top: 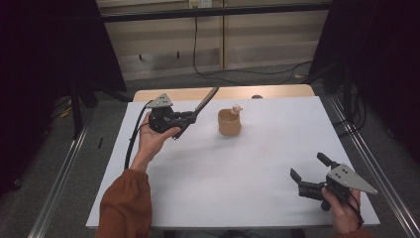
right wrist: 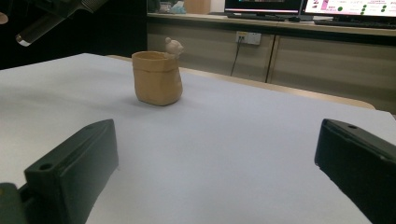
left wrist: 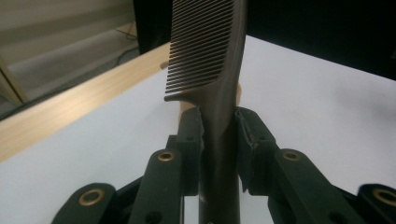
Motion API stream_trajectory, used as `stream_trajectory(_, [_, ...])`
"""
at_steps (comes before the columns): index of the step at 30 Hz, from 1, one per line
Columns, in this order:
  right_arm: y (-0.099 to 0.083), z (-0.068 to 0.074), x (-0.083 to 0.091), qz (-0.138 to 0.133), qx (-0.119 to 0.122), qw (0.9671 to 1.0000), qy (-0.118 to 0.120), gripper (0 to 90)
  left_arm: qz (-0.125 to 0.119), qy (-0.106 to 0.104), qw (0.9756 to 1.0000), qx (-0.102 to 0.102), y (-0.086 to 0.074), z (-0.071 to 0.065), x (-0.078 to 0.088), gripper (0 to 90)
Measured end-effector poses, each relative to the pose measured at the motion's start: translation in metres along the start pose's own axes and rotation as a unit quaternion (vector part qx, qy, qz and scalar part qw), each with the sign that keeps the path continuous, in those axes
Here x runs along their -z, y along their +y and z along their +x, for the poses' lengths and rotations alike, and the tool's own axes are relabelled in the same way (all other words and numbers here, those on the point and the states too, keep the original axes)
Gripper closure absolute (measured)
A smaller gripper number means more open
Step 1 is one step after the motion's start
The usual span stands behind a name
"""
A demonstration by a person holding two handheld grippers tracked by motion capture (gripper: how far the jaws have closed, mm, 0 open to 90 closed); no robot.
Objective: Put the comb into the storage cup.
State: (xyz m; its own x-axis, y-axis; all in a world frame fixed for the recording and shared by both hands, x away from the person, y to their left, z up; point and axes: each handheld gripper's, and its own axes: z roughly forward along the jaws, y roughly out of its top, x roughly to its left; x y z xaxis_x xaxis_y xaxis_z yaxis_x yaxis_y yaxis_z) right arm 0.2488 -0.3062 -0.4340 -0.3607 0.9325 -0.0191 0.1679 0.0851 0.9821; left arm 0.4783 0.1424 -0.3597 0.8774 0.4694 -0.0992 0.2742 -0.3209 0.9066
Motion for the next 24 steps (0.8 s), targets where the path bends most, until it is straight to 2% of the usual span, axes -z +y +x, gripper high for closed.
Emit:
stream_trajectory(6, [0.000,0.000,0.000,-0.001,0.000,1.0000,0.000,0.0,-0.016,0.019,0.9997,0.008,0.003,0.000,0.000,73.0])
stream_trajectory(14, [0.000,0.000,0.000,-0.001,0.001,1.0000,0.001,0.0,-0.057,0.031,0.9978,0.014,0.010,-0.004,-0.002,73.0])
stream_trajectory(19, [0.000,0.000,0.001,-0.002,0.001,1.0000,0.002,0.0,-0.065,0.044,0.9968,0.016,0.012,-0.006,-0.006,73.0])
stream_trajectory(24, [0.000,0.000,0.001,-0.003,-0.001,1.0000,0.001,0.0,-0.072,0.042,0.9964,0.018,0.014,-0.008,-0.012,73.0])
